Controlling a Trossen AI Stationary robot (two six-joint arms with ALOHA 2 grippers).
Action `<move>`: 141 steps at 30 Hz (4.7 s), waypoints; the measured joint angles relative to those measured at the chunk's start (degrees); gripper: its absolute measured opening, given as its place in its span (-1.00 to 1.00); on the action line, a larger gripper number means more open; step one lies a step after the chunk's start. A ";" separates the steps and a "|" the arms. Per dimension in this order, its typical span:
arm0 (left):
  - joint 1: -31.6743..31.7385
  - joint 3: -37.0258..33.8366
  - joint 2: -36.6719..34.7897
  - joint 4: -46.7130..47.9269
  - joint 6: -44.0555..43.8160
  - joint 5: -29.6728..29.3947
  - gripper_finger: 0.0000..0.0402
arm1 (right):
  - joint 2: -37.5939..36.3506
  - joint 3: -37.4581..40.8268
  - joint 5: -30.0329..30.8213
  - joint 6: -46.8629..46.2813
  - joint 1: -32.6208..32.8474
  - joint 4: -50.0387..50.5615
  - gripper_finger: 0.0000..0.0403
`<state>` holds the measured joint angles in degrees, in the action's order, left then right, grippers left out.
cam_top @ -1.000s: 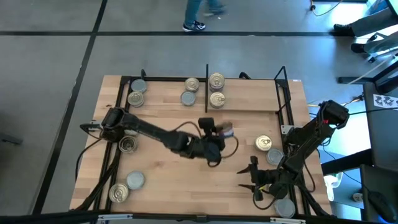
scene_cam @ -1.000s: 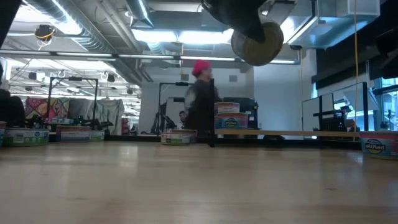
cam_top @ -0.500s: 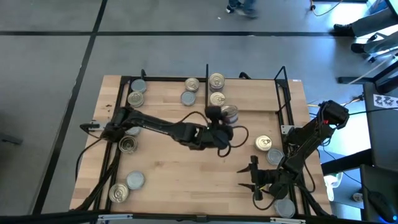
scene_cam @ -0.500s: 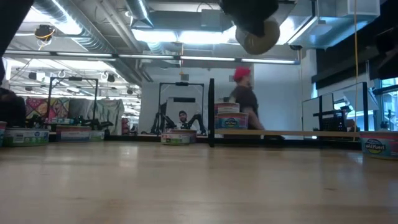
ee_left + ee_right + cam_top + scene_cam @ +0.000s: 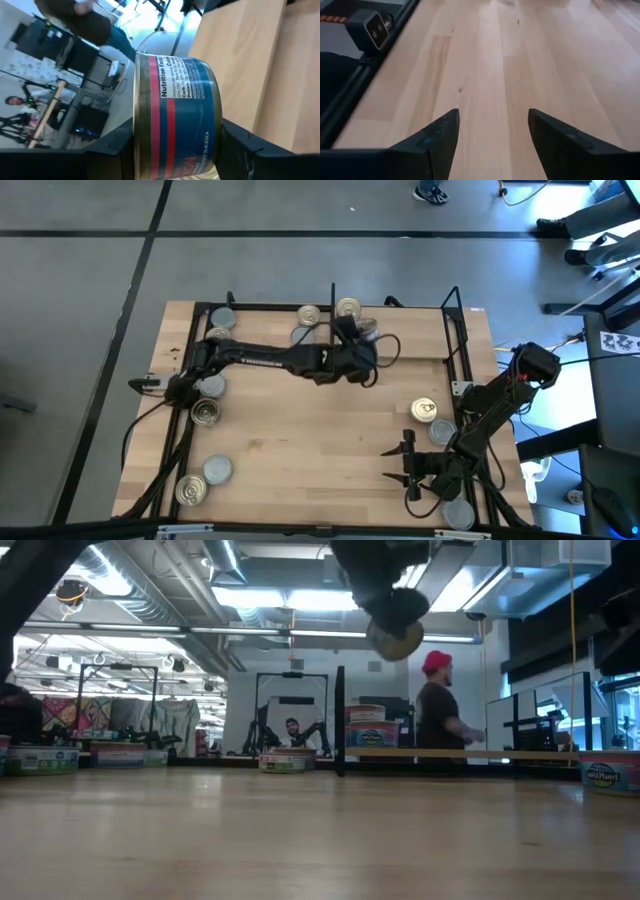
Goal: Stack canned seafood by type on shelf
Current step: Stack the blue tuna can on top of the blue tuna can, then put the left green tuna can on the shelf
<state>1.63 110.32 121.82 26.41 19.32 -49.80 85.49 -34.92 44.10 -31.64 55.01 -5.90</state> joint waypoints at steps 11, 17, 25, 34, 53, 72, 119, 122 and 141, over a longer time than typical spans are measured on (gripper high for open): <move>2.95 -6.13 0.71 -2.82 -0.54 3.06 -0.04 | 1.77 0.00 -0.10 -0.07 -1.15 -0.62 0.17; 3.84 -9.81 0.70 -5.87 2.30 3.39 -0.04 | 1.77 0.00 -0.11 -0.08 -1.04 -0.65 0.17; 4.44 -13.27 0.70 -9.18 11.30 5.45 -0.04 | 1.77 0.00 -0.03 -0.07 -1.04 -0.65 0.17; 5.42 -13.41 2.31 -12.07 18.68 8.11 -0.03 | 1.77 0.00 0.04 -0.07 -1.04 -0.67 0.17; 5.92 -13.41 3.43 -11.88 28.82 2.15 -0.03 | 1.77 0.00 0.06 -0.07 -1.04 -0.88 0.17; 6.86 -13.39 3.23 -9.04 25.50 2.78 0.35 | 1.77 0.00 0.02 -0.04 -1.04 -0.87 0.17; 2.49 -13.39 2.93 -9.08 15.52 1.77 0.41 | 1.77 0.00 0.04 0.17 -1.04 -0.82 0.17; 2.30 -13.31 2.44 -9.11 15.04 0.97 0.41 | 1.77 0.00 0.04 0.17 -1.04 -0.82 0.17; -14.28 -8.69 -7.43 13.18 -13.99 -4.06 0.41 | 1.77 0.00 -0.07 0.37 -1.04 -0.90 0.17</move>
<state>-12.64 101.62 114.39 39.59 5.33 -53.87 87.26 -34.92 44.03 -31.27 53.98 -6.80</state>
